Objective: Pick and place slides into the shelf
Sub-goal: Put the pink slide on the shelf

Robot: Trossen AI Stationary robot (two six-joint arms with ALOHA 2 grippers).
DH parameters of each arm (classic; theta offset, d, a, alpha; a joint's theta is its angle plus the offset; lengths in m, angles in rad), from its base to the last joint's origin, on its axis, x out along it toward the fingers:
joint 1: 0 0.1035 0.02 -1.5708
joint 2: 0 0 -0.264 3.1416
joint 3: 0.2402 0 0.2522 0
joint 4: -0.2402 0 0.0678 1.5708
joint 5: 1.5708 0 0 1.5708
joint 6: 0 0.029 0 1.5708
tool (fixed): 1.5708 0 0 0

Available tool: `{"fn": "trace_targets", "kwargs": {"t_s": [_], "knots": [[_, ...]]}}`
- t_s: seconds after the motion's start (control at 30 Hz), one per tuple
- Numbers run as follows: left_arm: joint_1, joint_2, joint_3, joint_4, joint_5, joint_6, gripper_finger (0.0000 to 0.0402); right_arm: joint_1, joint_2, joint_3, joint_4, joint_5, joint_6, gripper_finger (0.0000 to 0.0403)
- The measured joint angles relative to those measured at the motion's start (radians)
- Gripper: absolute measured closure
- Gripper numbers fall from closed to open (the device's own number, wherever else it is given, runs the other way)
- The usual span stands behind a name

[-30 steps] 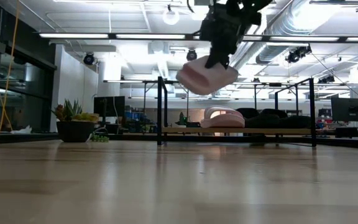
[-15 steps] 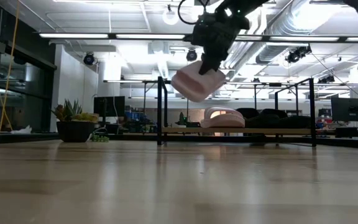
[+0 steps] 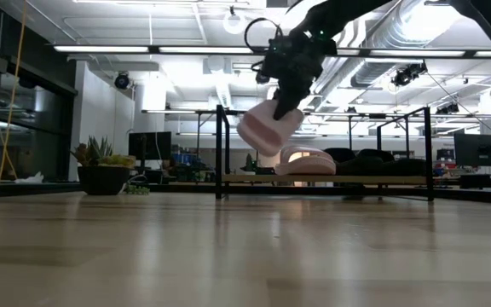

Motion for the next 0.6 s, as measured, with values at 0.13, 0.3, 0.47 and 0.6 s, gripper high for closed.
{"fn": "trace_targets", "kwargs": {"t_s": [0.13, 0.3, 0.47, 0.6], "knots": [[0.0, -0.014, 0.0, -0.005, 0.004, 0.012, 0.0259, 0.0, 0.001, 0.0, 0.003, -0.02, -0.087, 0.0401], [0.0, -0.022, -0.001, -0.009, -0.001, 0.026, 0.0259, 0.0, 0.001, 0.0, 0.005, -0.075, -0.152, 0.0401], [0.0, -0.022, -0.001, -0.014, -0.002, 0.024, 0.0259, 0.002, 0.001, 0.0, 0.008, -0.082, -0.219, 0.0401], [0.0, -0.022, -0.001, -0.024, -0.002, 0.015, 0.0259, -0.002, 0.006, 0.0, 0.049, -0.094, -0.241, 0.0401]]}}
